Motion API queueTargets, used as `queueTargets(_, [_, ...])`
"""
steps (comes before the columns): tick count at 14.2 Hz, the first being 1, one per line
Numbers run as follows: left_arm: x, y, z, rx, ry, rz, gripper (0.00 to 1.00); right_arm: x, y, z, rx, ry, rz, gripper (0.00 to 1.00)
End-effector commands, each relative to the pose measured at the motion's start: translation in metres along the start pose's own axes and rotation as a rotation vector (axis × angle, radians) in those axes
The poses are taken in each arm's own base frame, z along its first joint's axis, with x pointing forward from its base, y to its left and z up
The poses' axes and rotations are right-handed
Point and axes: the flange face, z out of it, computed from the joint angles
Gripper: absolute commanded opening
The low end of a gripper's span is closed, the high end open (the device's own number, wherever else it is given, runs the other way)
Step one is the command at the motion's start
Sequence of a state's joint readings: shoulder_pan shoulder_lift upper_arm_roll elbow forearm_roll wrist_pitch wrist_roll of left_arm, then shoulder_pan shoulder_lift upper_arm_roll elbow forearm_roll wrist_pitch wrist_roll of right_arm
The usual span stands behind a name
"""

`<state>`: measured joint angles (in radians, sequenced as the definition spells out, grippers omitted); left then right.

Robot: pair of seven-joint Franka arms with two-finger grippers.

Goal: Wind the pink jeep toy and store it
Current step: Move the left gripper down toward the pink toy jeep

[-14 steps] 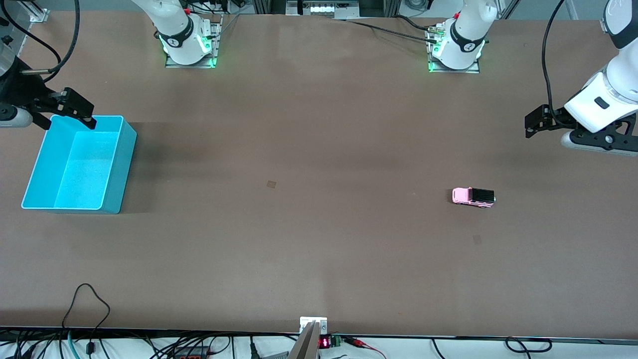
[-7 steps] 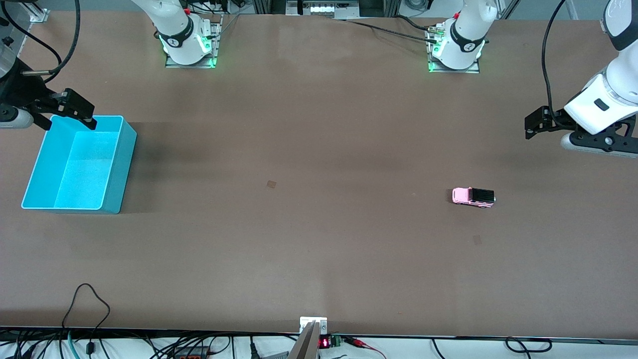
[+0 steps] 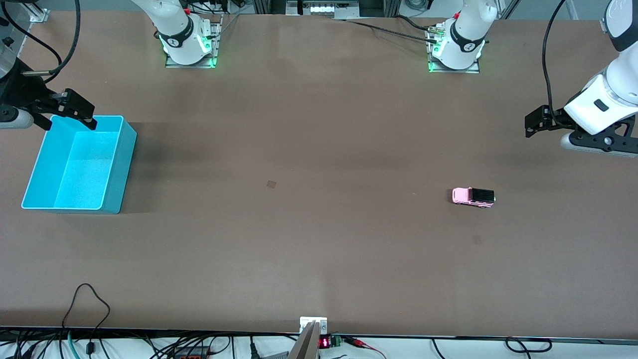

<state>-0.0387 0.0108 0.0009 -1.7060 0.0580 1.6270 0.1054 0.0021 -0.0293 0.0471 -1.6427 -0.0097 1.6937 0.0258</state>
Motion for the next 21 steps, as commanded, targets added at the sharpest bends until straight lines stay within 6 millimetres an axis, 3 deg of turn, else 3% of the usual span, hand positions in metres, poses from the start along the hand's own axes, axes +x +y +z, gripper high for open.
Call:
queueTargets(1, [-0.003, 0.003, 0.004, -0.019, -0.083, 0.020, 1.00, -0.001, 0.001, -0.001, -0.013, -0.005, 0.010, 1.00])
queueTargets(5, [-0.014, 0.010, 0.022, -0.038, -0.231, 0.049, 1.00, -0.001, 0.002, -0.002, -0.014, -0.005, 0.010, 1.00])
queueTargets(10, [-0.007, 0.006, 0.036, -0.083, -0.232, 0.393, 1.00, -0.001, 0.002, -0.002, -0.014, -0.002, 0.010, 1.00])
queueTargets(13, [0.006, 0.009, 0.056, -0.104, -0.220, 0.637, 1.00, -0.001, 0.006, -0.005, -0.013, 0.004, 0.008, 1.00])
queueTargets(17, [0.032, 0.002, 0.098, -0.124, -0.200, 0.928, 1.00, 0.001, 0.006, -0.006, -0.012, 0.016, 0.011, 1.00])
queueTargets(21, [0.034, 0.003, 0.155, -0.111, -0.151, 1.110, 1.00, 0.001, 0.005, -0.005, -0.009, 0.015, 0.018, 1.00])
